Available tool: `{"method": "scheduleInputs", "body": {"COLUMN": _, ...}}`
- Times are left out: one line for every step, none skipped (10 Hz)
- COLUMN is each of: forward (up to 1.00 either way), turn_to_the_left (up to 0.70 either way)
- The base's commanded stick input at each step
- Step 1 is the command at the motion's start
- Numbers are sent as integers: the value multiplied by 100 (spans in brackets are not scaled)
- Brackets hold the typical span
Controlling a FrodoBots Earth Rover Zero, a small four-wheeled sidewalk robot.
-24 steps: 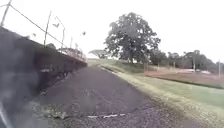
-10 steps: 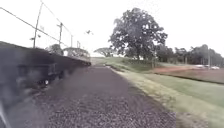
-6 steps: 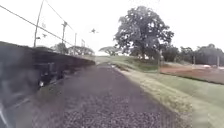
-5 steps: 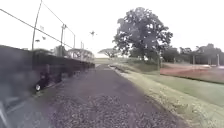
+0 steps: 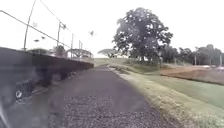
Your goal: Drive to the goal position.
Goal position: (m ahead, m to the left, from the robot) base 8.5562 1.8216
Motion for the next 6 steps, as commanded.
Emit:
{"method": "scheduleInputs", "body": {"forward": 100, "turn_to_the_left": 0}}
{"method": "scheduleInputs", "body": {"forward": 100, "turn_to_the_left": 0}}
{"method": "scheduleInputs", "body": {"forward": 100, "turn_to_the_left": 0}}
{"method": "scheduleInputs", "body": {"forward": 100, "turn_to_the_left": 5}}
{"method": "scheduleInputs", "body": {"forward": 100, "turn_to_the_left": 27}}
{"method": "scheduleInputs", "body": {"forward": 100, "turn_to_the_left": 31}}
